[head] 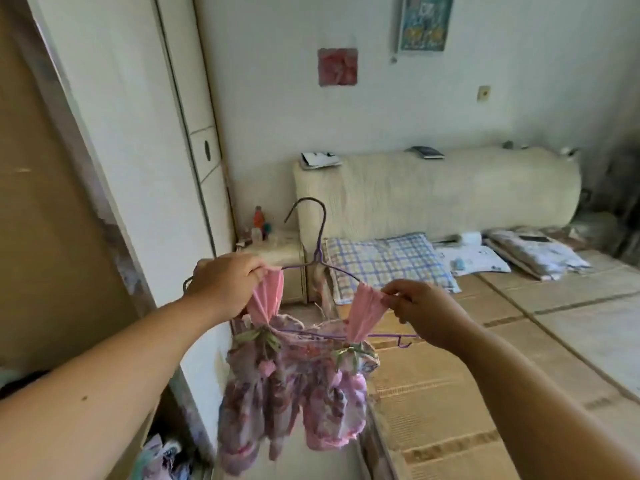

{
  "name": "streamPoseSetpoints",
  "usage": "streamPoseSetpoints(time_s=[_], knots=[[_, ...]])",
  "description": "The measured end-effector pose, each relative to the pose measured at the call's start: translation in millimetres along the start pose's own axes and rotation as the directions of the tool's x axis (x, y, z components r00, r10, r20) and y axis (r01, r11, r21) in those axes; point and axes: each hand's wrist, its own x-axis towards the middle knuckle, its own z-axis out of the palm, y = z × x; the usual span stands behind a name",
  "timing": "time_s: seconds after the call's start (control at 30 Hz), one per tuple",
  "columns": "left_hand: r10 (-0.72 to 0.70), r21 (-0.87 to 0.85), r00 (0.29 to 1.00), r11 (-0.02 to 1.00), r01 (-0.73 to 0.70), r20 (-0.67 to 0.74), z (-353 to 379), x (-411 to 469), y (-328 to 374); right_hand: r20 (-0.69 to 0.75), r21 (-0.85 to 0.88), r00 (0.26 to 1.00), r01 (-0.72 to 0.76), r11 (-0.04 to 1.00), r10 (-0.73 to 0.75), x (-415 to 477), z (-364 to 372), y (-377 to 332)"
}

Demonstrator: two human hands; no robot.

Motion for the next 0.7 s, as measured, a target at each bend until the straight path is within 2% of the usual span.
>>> streamPoseSetpoints(time_s=[0.13,0.27,0.37,0.47,0.57,0.7], knots=[[0.118,0.011,0.987,0.993,-0.120,0.112,19.0,-39.5,29.9,-0.037,0.053,0.978,-0.203,0.978,0.205,-93.5,14.8,9.3],[0.266,-0.130,0.933,0.962,-0.240,0.242,44.9,-67.2,75.3,-0.060,0.033,0.930,-0.361,0.932,0.363,-178.6,-1.1,19.1],[0.407,-0.219,0.863,0.910,-0.353,0.301,69.8,-85.7,134.8,-0.126,0.050,0.865,-0.484,0.874,0.486,-249.6,-30.8,33.1],[0.512,-0.282,0.785,0.856,-0.433,0.348,93.4,-106.5,197.4,-0.178,0.148,0.781,-0.580,0.801,0.598,-319.3,-58.1,50.7],[0.595,-0.361,0.702,0.801,-0.477,0.391,117.2,-135.8,263.7,-0.220,0.218,0.694,-0.650,0.728,0.686,-388.2,-78.2,71.7],[0.667,-0.386,0.629,0.745,-0.544,0.400,150.2,-170.1,347.3,-0.287,0.288,0.578,-0.708,0.644,0.764,-462.0,-97.3,106.2]])
